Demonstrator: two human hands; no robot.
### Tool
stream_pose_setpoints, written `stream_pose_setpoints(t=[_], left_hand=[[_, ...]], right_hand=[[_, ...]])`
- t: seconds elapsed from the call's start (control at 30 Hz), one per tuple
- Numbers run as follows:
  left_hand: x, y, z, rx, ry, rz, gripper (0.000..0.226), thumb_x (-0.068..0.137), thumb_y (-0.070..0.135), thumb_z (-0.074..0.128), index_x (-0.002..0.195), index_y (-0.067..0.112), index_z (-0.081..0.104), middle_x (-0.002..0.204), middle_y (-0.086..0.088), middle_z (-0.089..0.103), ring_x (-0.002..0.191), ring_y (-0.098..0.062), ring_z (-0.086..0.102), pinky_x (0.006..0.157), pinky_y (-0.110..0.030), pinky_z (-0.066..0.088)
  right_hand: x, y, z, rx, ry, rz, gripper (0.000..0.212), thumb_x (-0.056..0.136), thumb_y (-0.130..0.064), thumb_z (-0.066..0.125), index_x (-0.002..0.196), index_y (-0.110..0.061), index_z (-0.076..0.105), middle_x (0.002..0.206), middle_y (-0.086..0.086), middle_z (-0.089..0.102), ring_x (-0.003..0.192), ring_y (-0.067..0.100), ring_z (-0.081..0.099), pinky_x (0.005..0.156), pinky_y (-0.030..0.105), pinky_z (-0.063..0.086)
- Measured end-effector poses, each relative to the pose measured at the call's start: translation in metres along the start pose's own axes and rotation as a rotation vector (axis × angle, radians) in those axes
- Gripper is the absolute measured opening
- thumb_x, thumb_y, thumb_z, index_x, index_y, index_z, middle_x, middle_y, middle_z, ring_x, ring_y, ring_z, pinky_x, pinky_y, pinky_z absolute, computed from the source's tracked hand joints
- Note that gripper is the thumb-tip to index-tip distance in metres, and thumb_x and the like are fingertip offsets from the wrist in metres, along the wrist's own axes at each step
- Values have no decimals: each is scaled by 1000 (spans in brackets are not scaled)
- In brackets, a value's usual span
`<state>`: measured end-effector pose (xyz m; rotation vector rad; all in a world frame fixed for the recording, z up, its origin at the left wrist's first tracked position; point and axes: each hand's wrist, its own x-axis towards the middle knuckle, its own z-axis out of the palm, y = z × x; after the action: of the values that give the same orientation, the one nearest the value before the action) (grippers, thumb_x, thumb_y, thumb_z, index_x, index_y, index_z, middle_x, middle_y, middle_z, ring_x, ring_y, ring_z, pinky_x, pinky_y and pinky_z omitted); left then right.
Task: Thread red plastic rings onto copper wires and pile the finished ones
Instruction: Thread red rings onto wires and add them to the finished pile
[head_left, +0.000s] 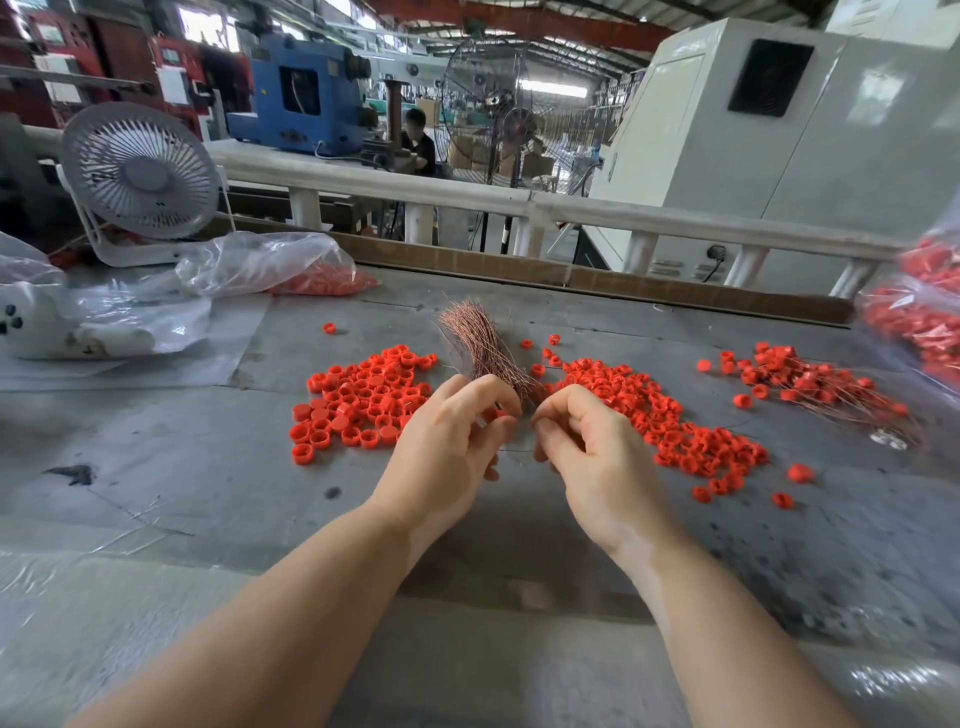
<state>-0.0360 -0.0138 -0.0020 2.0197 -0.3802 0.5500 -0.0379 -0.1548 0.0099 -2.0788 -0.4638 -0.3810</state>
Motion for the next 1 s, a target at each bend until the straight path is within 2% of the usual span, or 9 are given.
stream_pose_setpoints(t=[0.1,0.23,0.37,0.53,0.8,1.0], left_hand=[[0,0,0,-21,12,-3,24,87,3,59,79,25,56,82,-3,49,56,-12,55,49,-20,52],[1,2,0,-44,27,-7,35,86,3,60,73,35,53,82,-5,51,54,-13,55,49,-20,52],[0,4,-1,-53,39,-4,32,85,3,61,74,32,55,83,-5,51,54,-13,55,49,-20,51],[1,5,-1,-63,62,11,38,85,3,62,71,37,52,81,-4,51,52,-12,55,48,-12,45],[1,6,-1,-31,97,27,39,84,2,63,69,37,51,78,4,50,50,-11,57,49,-9,42],[0,9,-1,-88,100,-5,35,83,2,64,69,32,54,77,2,52,48,-9,58,50,-8,41]], right_hand=[[1,0,0,36,1,7,22,92,-10,54,73,-23,54,60,-8,55,58,3,47,58,19,39],[2,-1,0,91,-6,27,21,91,-9,54,74,-20,56,59,-7,55,57,2,46,60,24,40],[2,-2,-1,135,-18,26,26,91,-7,54,71,-23,56,56,-12,57,55,0,48,57,18,40],[3,-3,-1,211,-45,54,27,90,-6,54,69,-22,58,57,-7,57,58,10,49,58,33,42],[1,-1,0,232,-73,43,25,90,-6,55,69,-20,58,58,-5,56,58,11,47,59,33,42],[3,1,1,185,-10,-6,30,90,-5,55,68,-26,57,60,-16,59,59,-1,51,61,14,41]])
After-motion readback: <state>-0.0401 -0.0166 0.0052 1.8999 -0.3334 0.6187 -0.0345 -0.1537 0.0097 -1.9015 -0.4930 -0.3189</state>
